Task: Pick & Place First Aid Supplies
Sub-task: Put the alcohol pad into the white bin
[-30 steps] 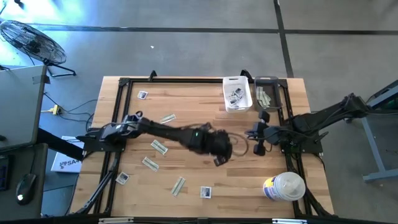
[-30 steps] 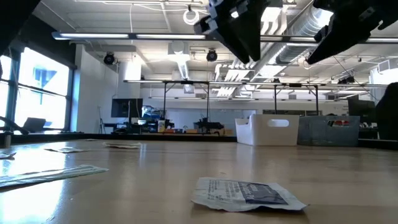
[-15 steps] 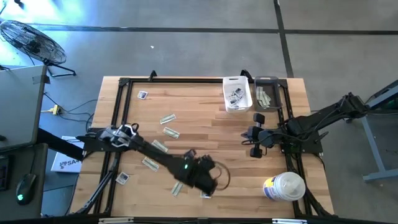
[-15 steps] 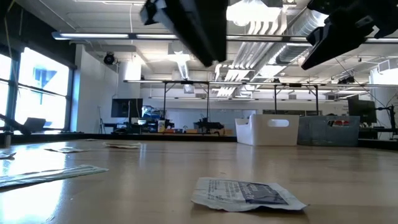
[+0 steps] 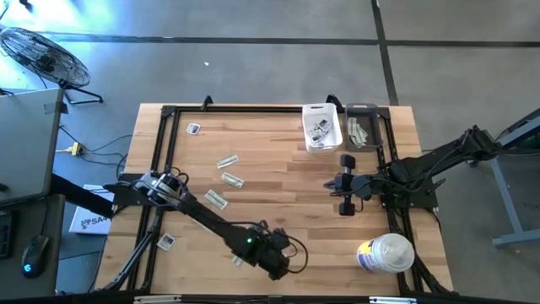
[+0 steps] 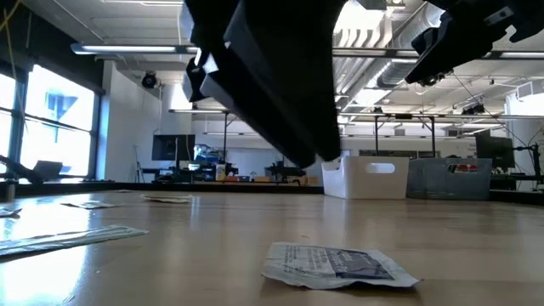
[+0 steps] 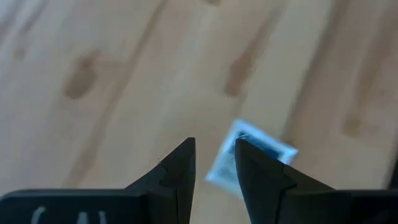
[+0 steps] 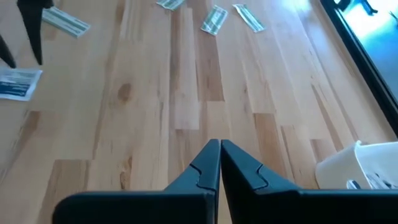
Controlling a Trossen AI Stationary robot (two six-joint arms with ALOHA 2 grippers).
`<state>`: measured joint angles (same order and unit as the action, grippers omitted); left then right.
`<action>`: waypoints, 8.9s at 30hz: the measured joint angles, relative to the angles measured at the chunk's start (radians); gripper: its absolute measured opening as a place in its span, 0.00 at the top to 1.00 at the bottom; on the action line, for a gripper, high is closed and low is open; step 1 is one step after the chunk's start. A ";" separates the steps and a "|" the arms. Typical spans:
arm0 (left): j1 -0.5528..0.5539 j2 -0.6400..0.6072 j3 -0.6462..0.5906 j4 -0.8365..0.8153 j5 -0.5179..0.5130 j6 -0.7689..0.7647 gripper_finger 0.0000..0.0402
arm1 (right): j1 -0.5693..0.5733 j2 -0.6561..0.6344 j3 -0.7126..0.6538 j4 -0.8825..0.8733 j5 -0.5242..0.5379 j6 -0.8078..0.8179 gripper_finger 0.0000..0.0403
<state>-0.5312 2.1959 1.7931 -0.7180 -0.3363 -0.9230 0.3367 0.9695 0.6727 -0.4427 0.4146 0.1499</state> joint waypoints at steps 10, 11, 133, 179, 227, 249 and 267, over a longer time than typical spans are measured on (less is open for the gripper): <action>0.000 -0.001 -0.087 0.076 0.066 0.012 0.61 | 0.000 0.000 0.000 0.001 -0.017 0.016 0.98; 0.000 -0.001 -0.097 0.090 0.070 0.026 0.59 | 0.000 0.000 0.000 0.001 -0.021 0.023 0.98; 0.953 -0.100 -0.108 0.552 0.177 0.672 0.81 | 0.004 0.000 -0.001 -0.082 -0.009 0.100 0.98; 1.384 -0.661 -1.134 0.420 -0.179 0.216 0.66 | -0.168 0.000 0.000 0.005 -0.026 -0.065 0.98; 1.363 -0.550 -1.051 0.358 -0.220 0.071 0.93 | -0.200 0.000 -0.001 0.045 -0.051 -0.086 0.98; 1.176 -0.643 -1.054 0.542 -0.122 0.167 1.00 | -0.200 0.000 -0.001 0.044 -0.086 -0.077 0.99; 1.303 -0.540 -1.053 0.510 -0.151 0.129 0.73 | -0.200 0.000 -0.001 0.045 -0.082 -0.083 0.99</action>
<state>0.7719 1.6558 0.7399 -0.2077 -0.4878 -0.7941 0.1371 0.9691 0.6720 -0.3981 0.3328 0.0673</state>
